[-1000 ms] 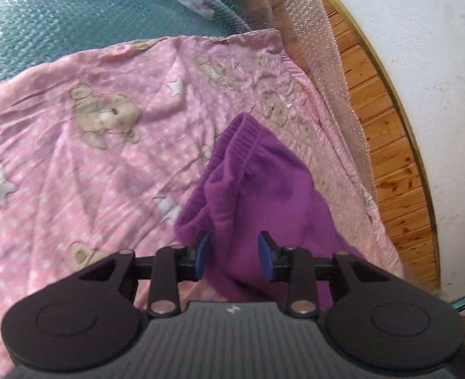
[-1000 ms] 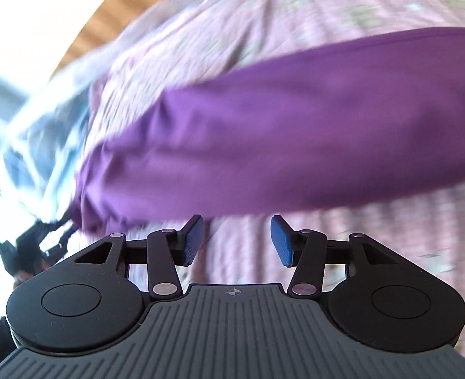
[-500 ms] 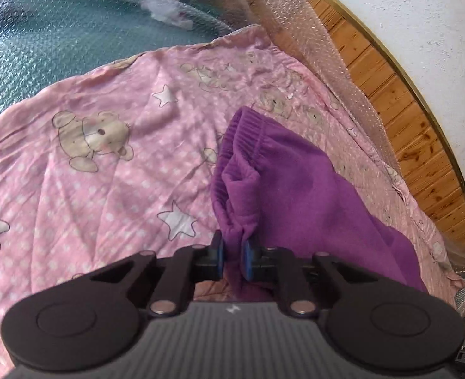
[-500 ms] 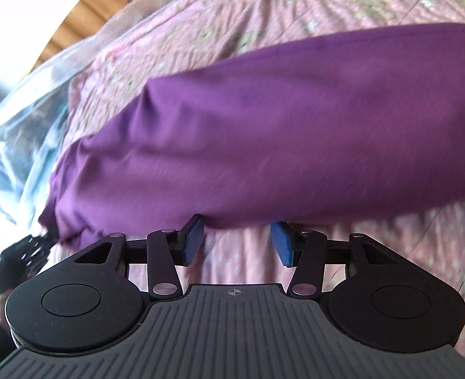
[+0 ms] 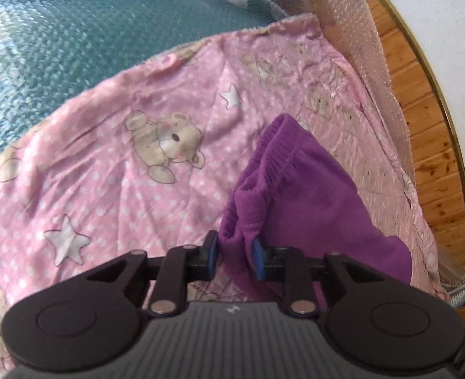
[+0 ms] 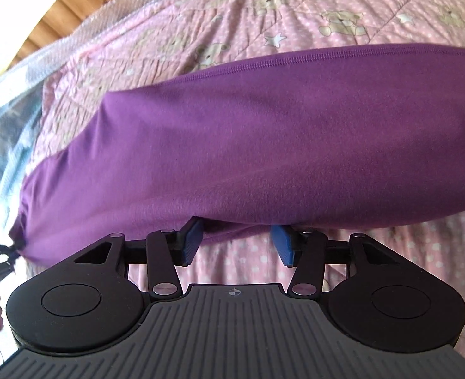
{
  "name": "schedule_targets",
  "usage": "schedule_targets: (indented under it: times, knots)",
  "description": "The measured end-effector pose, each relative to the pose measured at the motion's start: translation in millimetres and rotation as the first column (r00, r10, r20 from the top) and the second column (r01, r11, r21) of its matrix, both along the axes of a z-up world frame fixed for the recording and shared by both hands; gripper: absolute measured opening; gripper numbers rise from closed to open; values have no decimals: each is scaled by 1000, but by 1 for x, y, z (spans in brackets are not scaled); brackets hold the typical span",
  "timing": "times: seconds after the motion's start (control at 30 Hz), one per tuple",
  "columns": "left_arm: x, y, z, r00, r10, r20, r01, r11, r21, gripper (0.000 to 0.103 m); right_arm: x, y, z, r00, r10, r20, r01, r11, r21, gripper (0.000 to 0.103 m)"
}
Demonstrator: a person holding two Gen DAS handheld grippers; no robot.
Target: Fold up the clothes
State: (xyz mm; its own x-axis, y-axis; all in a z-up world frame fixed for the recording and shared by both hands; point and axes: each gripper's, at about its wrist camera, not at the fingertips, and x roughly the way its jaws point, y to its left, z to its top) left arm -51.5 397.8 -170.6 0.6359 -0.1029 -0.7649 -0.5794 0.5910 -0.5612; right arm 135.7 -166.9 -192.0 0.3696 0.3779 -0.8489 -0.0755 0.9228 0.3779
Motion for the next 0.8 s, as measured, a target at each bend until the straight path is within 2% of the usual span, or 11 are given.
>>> schedule_targets:
  times: [0.07,0.17,0.23,0.3,0.33,0.37,0.4,0.43,0.47,0.7,0.8]
  knots:
    - [-17,-2,10,998,52,35,-53,998,31,42,-5,-2,8,1000,14,16,-14,1000,-11,52]
    - [-23,1,23,991,102,86,-106,993,52,46,-10,-7,15,1000,4,26,-5,999,41,53]
    - [-12,1,26,990,88,110,-94,994,49,53,-9,-13,13,999,-36,9,35,995,92,55]
    - [8,-4,23,994,40,103,-47,996,70,54,-7,-21,6,995,-97,-30,100,985,140,56]
    - [17,-10,23,996,14,90,-23,995,100,52,-6,-26,1,991,-126,-52,133,978,159,56]
    - [25,-15,23,997,-10,79,0,992,128,35,-6,-29,-2,988,-143,-62,151,976,157,56]
    - [25,-18,30,995,-21,94,8,990,139,11,-6,-32,-4,985,-160,-72,169,973,155,56]
    - [26,-22,36,994,-33,108,16,989,150,8,-7,-38,-4,981,-178,-71,187,971,148,56]
    - [26,-25,41,992,-42,119,23,987,158,8,-8,-43,-4,978,-197,-69,205,969,140,56]
    - [6,-16,-4,999,-32,-12,33,997,68,11,-22,-95,-5,952,-297,-69,304,941,146,56]
    - [-2,-14,16,999,11,50,-17,993,120,21,-30,-121,1,949,-312,-49,316,939,137,56]
